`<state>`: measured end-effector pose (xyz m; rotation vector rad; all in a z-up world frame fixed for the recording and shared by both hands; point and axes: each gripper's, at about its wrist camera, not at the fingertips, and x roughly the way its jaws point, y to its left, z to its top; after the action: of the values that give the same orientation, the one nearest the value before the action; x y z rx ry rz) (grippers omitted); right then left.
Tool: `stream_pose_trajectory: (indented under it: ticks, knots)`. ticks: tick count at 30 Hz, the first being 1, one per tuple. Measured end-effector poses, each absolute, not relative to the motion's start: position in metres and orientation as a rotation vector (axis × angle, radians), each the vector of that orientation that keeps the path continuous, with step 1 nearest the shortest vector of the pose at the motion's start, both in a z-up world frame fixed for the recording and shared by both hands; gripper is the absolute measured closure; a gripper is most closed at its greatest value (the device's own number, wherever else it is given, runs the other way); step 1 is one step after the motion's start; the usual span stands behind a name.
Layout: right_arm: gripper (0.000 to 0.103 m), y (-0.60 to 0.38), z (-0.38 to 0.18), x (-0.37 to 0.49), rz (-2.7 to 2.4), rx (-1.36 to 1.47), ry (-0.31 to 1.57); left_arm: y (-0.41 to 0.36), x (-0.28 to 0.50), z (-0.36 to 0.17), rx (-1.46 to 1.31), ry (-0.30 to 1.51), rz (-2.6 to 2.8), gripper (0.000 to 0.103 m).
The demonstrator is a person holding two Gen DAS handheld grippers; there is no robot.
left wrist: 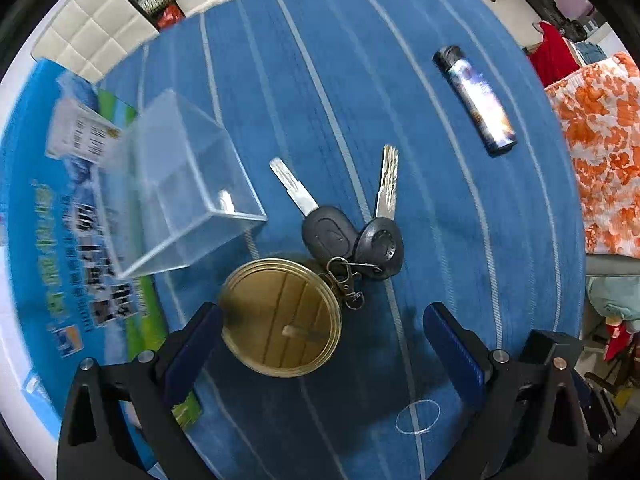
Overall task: Organize rigid objects
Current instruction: 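Grasp the grey charger with the right tool while the left tool moves to the gold tin, then grasp the gold round tin with the left tool and lift it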
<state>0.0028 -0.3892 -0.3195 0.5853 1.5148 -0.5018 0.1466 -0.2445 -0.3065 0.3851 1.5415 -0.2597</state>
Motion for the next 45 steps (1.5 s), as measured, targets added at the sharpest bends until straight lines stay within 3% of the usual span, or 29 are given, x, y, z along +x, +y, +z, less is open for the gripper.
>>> stream_pose_trajectory:
  ticks: [5, 9, 14, 15, 17, 19, 22, 28, 45]
  knots:
    - [0.040, -0.390, -0.321, 0.004, -0.504, 0.581, 1.515, -0.248, 0.159, -0.305, 0.379, 1.522, -0.270, 0.001]
    - [0.041, -0.386, -0.320, 0.008, -0.488, 0.586, 1.514, -0.237, 0.164, -0.297, 0.366, 1.528, -0.286, 0.008]
    - [0.041, -0.380, -0.320, 0.012, -0.475, 0.571, 1.515, -0.212, 0.173, -0.325, 0.293, 1.623, -0.247, 0.008]
    - [0.041, -0.379, -0.319, 0.012, -0.473, 0.562, 1.516, -0.210, 0.173, -0.323, 0.275, 1.603, -0.255, 0.010]
    - [0.041, -0.376, -0.319, 0.013, -0.473, 0.543, 1.517, -0.208, 0.174, -0.318, 0.260, 1.585, -0.271, 0.028]
    - [0.041, -0.376, -0.320, 0.014, -0.473, 0.538, 1.517, -0.210, 0.175, -0.314, 0.267, 1.572, -0.280, 0.036]
    - [0.041, -0.374, -0.320, 0.018, -0.472, 0.537, 1.517, -0.211, 0.176, -0.312, 0.277, 1.560, -0.286, 0.039]
    - [0.041, -0.361, -0.318, 0.029, -0.458, 0.483, 1.507, -0.210, 0.172, -0.310, 0.269, 1.542, -0.292, 0.040]
    - [0.041, -0.320, -0.276, 0.027, -0.379, 0.444, 1.426, -0.192, 0.117, -0.233, 0.260, 1.383, -0.431, 0.040]
